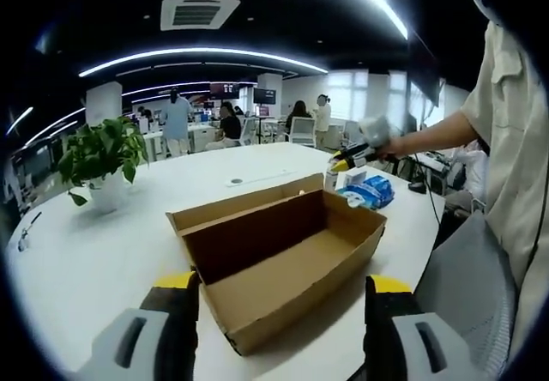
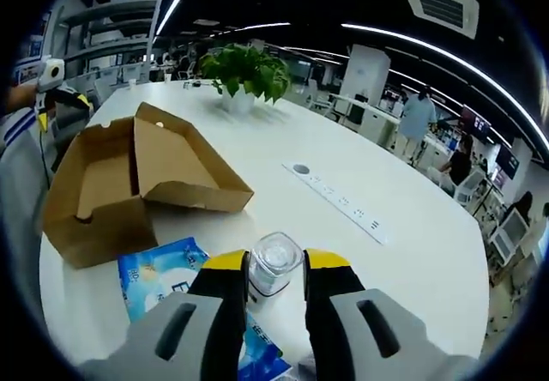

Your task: Operate the shoe box by opening the lid, removing the specified soft item, and placing it in the target area until the item is outside and the box remains undamaged.

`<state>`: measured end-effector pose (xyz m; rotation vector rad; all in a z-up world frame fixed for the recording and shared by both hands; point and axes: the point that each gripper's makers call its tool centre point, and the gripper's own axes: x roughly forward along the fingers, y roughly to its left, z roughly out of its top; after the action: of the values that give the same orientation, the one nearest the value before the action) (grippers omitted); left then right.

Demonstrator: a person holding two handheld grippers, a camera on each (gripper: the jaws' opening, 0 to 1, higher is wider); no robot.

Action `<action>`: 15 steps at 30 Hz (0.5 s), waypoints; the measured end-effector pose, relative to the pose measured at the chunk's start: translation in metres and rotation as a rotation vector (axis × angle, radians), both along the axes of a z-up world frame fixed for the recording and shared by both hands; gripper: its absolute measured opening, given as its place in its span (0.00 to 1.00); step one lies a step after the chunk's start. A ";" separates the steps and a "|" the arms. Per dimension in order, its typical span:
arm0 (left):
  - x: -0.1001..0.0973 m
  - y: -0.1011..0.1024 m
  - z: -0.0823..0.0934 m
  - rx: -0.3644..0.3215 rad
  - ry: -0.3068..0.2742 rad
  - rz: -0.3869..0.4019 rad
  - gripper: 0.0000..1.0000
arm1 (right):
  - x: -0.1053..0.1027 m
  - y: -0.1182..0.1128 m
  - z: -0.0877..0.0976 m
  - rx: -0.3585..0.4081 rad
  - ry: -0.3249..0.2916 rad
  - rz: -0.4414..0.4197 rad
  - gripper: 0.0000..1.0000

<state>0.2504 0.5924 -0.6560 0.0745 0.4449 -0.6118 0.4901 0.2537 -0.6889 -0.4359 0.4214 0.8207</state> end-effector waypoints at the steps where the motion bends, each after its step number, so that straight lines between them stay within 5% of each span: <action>1: 0.000 0.000 0.000 0.001 0.002 0.001 0.81 | -0.003 0.001 0.001 -0.003 0.002 -0.001 0.22; 15: -0.001 0.007 -0.008 0.028 0.040 0.046 0.73 | -0.012 -0.004 0.000 -0.039 0.024 -0.004 0.31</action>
<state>0.2498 0.5998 -0.6640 0.0786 0.4929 -0.5626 0.4778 0.2502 -0.6892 -0.4615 0.4614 0.8160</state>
